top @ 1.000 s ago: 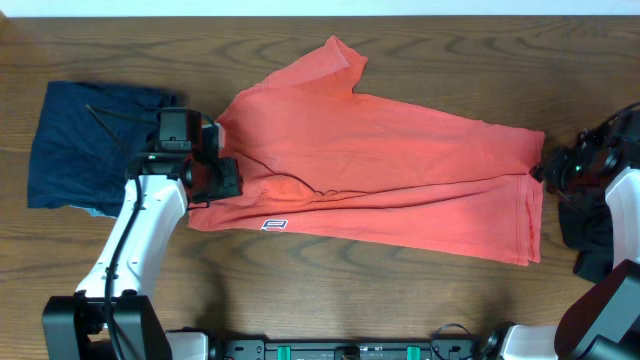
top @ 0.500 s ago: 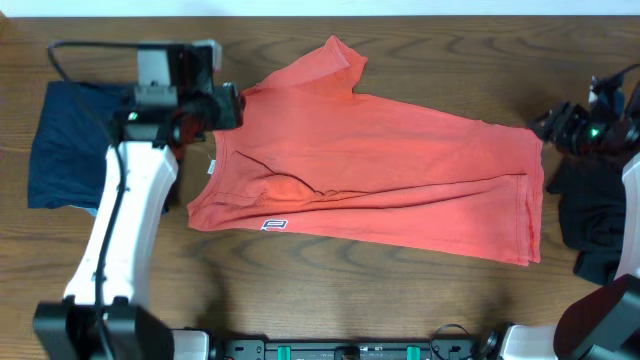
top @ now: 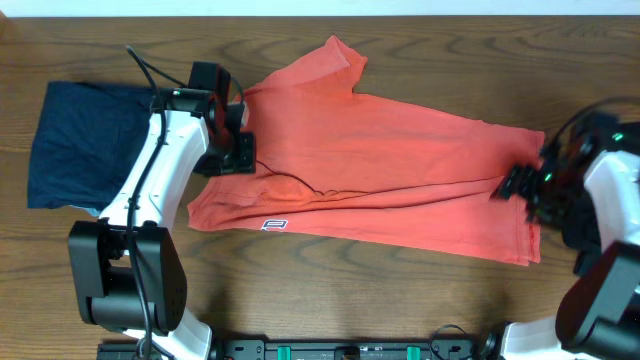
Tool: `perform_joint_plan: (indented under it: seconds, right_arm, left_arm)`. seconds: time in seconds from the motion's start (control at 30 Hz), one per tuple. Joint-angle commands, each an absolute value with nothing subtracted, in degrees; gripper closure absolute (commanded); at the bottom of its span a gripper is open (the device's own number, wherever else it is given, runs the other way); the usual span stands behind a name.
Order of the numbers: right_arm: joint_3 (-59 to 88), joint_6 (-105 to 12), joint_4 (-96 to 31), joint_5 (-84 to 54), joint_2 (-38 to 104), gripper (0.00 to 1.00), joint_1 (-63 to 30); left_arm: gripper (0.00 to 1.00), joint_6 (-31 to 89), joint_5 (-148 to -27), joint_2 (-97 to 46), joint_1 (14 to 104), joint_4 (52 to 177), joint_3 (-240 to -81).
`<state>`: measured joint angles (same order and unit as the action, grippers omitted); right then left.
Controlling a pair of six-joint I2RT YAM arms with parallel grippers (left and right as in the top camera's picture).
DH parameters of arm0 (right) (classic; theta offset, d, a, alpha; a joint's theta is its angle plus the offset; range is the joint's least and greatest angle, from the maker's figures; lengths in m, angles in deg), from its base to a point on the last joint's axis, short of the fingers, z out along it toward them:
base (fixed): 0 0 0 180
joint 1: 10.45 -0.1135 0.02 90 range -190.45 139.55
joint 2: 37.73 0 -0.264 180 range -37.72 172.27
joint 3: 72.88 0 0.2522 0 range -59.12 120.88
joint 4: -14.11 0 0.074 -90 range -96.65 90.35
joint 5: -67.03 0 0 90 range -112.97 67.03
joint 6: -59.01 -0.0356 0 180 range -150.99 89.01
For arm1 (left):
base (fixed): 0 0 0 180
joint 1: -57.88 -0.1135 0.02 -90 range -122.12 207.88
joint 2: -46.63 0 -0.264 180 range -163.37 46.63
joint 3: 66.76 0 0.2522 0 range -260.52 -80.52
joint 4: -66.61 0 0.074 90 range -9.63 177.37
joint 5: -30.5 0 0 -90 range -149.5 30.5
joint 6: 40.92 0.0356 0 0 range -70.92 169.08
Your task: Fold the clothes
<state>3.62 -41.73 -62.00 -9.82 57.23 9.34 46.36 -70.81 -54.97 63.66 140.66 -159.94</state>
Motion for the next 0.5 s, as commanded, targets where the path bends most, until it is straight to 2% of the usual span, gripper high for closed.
perform_joint_plan:
  seconds: [0.0,0.1,0.13,0.23,0.27,0.3,0.37,0.4,0.47]
  right_arm:
    - [-1.9,-44.3,-59.1,-12.0,58.1,0.20,10.6]
    - [-5.3,-45.5,-56.1,-12.0,58.1,0.20,11.5]
    - [-6.4,-46.6,-55.3,-12.0,58.1,0.21,11.7]
    - [-9.1,-48.6,-51.9,-11.9,58.1,0.25,11.7]
    - [-10.1,-49.2,-50.0,-11.4,58.1,0.25,11.7]
    - [-11.0,-49.2,-48.2,-10.3,58.1,0.26,11.7]
    - [-12.7,-49.2,-44.9,-7.7,58.1,0.27,11.7]
    - [-13.3,-49.2,-43.6,-6.3,58.1,0.26,11.7]
    - [-13.4,-49.2,-42.7,-5.8,58.1,0.27,11.7]
  left_arm:
    - [0.50,46.8,-66.5,-54.3,62.4,144.0,-160.2]
    - [0.52,45.6,-66.9,-54.3,62.2,144.8,-158.3]
    - [0.59,45.6,-67.1,-54.3,62.2,144.6,-157.1]
    - [0.61,45.6,-67.6,-54.3,62.3,143.4,-153.2]
    - [0.59,45.6,-67.6,-54.3,62.2,142.5,-151.9]
    - [0.52,45.6,-67.6,-54.3,62.0,141.2,-150.3]
    - [0.46,45.6,-67.5,-54.3,61.4,139.4,-148.0]
    - [0.39,45.1,-67.3,-54.3,61.0,138.9,-147.0]
    - [0.38,43.6,-65.3,-54.3,60.1,138.4,-145.9]
